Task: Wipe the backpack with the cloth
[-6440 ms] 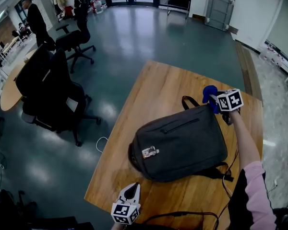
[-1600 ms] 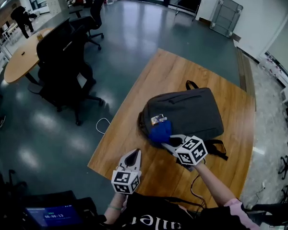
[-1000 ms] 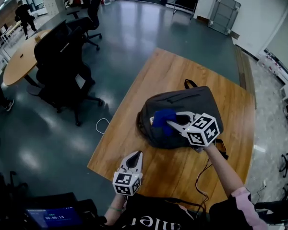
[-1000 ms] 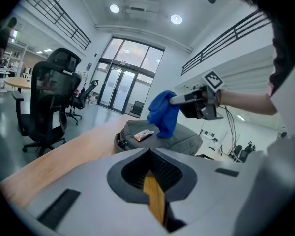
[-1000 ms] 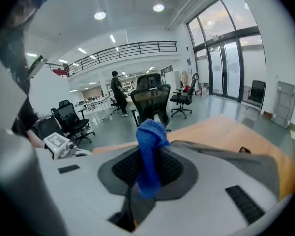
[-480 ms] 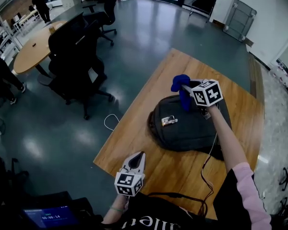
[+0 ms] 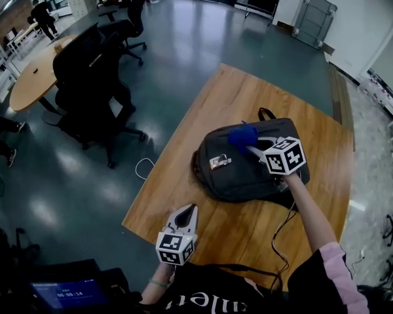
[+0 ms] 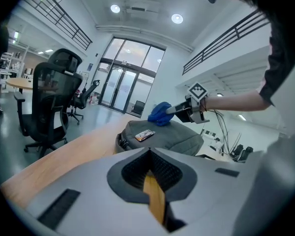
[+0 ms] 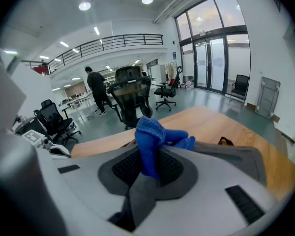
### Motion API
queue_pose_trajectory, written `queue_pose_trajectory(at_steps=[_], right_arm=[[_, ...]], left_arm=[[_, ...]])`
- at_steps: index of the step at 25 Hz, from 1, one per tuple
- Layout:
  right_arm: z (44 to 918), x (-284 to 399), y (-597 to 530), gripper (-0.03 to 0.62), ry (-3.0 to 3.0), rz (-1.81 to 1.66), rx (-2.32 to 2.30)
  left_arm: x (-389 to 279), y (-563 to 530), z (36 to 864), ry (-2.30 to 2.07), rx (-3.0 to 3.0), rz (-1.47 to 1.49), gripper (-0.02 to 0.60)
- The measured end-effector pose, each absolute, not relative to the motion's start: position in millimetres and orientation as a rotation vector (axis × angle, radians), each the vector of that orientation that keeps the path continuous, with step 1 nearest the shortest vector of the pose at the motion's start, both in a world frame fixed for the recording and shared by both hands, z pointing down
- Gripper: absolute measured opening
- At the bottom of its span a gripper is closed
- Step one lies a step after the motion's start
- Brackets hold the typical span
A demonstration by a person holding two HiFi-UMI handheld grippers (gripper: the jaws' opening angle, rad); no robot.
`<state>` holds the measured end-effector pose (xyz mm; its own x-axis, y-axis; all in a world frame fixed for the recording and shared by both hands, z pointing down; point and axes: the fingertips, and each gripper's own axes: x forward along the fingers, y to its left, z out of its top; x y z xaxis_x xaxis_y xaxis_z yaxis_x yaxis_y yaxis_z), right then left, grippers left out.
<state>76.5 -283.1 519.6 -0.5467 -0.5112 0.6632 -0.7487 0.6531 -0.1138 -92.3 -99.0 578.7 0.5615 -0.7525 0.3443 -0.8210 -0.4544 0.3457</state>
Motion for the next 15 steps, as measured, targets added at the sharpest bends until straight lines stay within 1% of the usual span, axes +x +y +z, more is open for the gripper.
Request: queue_pose_trajectory(at_steps=[8, 15], right_arm=[[546.8, 71.3, -151.0, 0.066, -2.338, 0.654, 0.894], [575.9, 78.1, -85.1, 0.066, -2.296, 0.762, 0.861]], left_arm=[[-61.2, -96.8, 571.8, -1.177, 2.391, 0.211, 0.000], [-44.6, -93.7, 576.4, -1.134, 2.408, 0.230, 0.000]])
